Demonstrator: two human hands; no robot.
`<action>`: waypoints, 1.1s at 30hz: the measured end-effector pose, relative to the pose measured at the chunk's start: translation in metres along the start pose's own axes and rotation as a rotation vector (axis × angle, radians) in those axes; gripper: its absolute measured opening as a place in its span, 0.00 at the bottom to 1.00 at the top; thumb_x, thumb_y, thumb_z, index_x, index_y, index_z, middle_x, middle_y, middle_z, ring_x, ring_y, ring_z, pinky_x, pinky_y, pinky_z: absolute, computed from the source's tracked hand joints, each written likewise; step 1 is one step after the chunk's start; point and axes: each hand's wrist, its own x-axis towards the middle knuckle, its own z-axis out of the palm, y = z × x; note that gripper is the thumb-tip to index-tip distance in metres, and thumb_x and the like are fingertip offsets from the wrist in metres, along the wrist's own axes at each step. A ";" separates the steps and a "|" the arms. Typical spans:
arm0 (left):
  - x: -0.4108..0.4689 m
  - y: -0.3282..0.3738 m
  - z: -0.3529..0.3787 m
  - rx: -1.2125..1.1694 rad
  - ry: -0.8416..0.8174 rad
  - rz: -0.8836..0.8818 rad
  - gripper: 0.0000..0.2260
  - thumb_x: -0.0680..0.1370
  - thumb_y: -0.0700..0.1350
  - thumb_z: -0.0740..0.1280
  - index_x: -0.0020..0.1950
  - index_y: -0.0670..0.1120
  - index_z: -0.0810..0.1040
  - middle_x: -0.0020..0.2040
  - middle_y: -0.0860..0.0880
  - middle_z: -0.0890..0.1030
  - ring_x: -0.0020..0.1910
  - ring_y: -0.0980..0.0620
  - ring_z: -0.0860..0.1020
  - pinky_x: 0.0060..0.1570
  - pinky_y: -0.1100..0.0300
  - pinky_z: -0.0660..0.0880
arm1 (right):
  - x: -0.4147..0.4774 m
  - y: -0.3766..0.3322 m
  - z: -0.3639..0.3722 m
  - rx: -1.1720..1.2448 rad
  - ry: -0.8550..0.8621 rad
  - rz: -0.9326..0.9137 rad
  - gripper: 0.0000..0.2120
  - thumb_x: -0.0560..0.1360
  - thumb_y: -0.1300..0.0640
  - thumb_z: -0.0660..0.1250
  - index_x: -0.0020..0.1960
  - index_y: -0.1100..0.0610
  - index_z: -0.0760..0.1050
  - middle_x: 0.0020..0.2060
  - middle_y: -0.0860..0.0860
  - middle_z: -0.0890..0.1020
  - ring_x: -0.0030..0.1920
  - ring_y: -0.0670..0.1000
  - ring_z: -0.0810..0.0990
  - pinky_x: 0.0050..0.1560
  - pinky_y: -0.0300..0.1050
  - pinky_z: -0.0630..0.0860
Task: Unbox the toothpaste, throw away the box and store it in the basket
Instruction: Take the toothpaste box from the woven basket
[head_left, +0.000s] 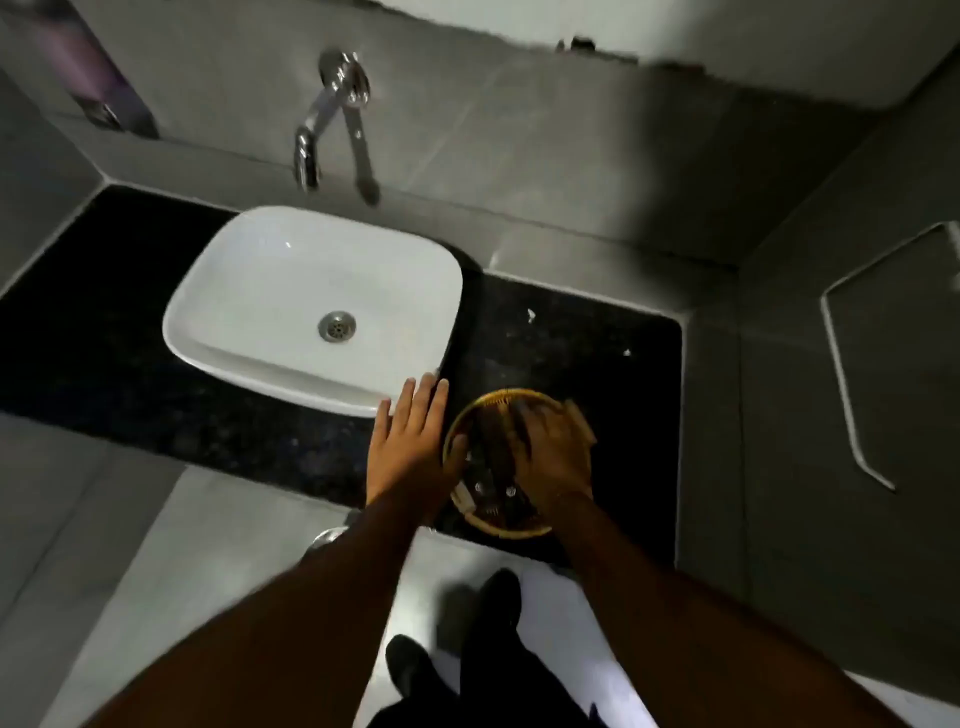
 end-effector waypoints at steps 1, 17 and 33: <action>-0.003 0.002 0.007 -0.003 -0.038 -0.025 0.35 0.84 0.62 0.58 0.88 0.48 0.60 0.89 0.45 0.62 0.89 0.44 0.59 0.86 0.41 0.55 | 0.000 0.007 0.007 0.052 -0.045 0.027 0.27 0.84 0.48 0.59 0.82 0.49 0.63 0.76 0.56 0.73 0.77 0.56 0.68 0.82 0.51 0.49; 0.037 0.015 -0.023 -0.500 -0.167 -0.250 0.22 0.86 0.54 0.65 0.80 0.48 0.76 0.75 0.47 0.80 0.73 0.45 0.79 0.72 0.48 0.77 | -0.008 0.022 0.019 0.379 -0.116 0.254 0.25 0.77 0.45 0.70 0.72 0.48 0.72 0.73 0.54 0.70 0.68 0.56 0.73 0.59 0.46 0.75; 0.020 -0.027 -0.129 -1.621 -0.251 -0.620 0.05 0.79 0.39 0.77 0.51 0.46 0.93 0.53 0.43 0.92 0.51 0.51 0.91 0.50 0.59 0.87 | -0.003 -0.047 -0.070 0.539 -0.041 -0.312 0.20 0.75 0.34 0.70 0.62 0.43 0.78 0.46 0.42 0.85 0.47 0.42 0.82 0.48 0.38 0.79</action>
